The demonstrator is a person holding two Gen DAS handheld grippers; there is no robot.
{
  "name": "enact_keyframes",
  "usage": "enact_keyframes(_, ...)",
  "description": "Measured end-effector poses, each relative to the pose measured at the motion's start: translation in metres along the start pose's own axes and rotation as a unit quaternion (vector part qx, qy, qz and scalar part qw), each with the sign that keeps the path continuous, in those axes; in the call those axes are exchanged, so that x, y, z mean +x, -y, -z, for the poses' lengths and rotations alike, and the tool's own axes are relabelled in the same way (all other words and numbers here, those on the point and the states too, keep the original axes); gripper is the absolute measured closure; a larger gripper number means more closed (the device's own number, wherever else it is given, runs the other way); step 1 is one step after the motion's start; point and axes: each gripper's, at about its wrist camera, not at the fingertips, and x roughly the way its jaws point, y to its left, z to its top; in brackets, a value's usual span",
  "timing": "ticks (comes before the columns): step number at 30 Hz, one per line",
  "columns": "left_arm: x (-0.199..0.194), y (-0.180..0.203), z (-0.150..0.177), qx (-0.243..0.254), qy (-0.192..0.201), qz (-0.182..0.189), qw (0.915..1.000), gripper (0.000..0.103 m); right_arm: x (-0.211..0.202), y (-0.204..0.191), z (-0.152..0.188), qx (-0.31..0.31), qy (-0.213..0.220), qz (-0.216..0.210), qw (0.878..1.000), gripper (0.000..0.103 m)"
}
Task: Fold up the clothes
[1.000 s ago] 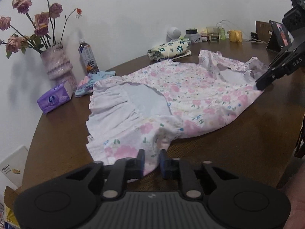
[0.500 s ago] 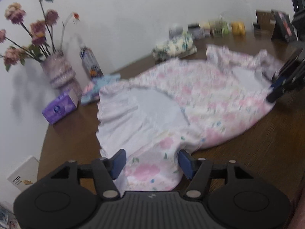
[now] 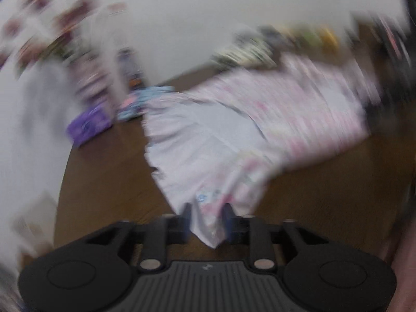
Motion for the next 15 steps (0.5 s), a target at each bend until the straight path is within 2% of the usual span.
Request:
enact_keyframes(1, -0.002, -0.011, -0.002, -0.046, 0.009, 0.005, 0.9989, 0.050, -0.001, 0.000, 0.000, 0.002, 0.001, -0.001, 1.000, 0.102)
enact_keyframes(2, -0.002, -0.020, -0.003, -0.083, 0.012, 0.012, 0.9964, 0.046, -0.002, 0.002, -0.001, 0.007, 0.003, -0.002, 1.000, 0.101)
enact_keyframes(3, -0.001, -0.025, -0.004, -0.110, 0.008, 0.023, 0.9937, 0.046, -0.004, 0.003, -0.002, 0.013, 0.008, -0.003, 1.000, 0.100)
enact_keyframes(6, 0.011, -0.026, -0.003, -0.143, -0.015, 0.059, 0.9878, 0.045, -0.011, 0.003, -0.006, 0.020, 0.027, -0.006, 0.999, 0.096)
enact_keyframes(7, 0.017, -0.023, -0.001, -0.141, -0.026, 0.059, 0.9880, 0.048, -0.012, 0.002, -0.007, 0.018, 0.030, -0.007, 0.999, 0.096)
enact_keyframes(9, 0.026, -0.018, 0.002, -0.138, -0.042, 0.073, 0.9868, 0.089, -0.009, 0.001, -0.007, 0.018, 0.029, -0.008, 0.999, 0.095)
enact_keyframes(10, 0.029, -0.017, 0.004, -0.138, -0.046, 0.082, 0.9860, 0.102, -0.006, 0.001, -0.006, 0.018, 0.027, -0.007, 0.999, 0.095)
enact_keyframes(13, 0.022, -0.014, 0.005, -0.095, -0.032, 0.058, 0.9933, 0.103, 0.002, 0.000, -0.002, 0.012, 0.017, 0.002, 1.000, 0.096)
enact_keyframes(15, 0.016, -0.017, 0.005, -0.081, -0.027, 0.053, 0.9949, 0.103, 0.002, -0.004, 0.000, -0.008, 0.015, 0.014, 1.000, 0.098)
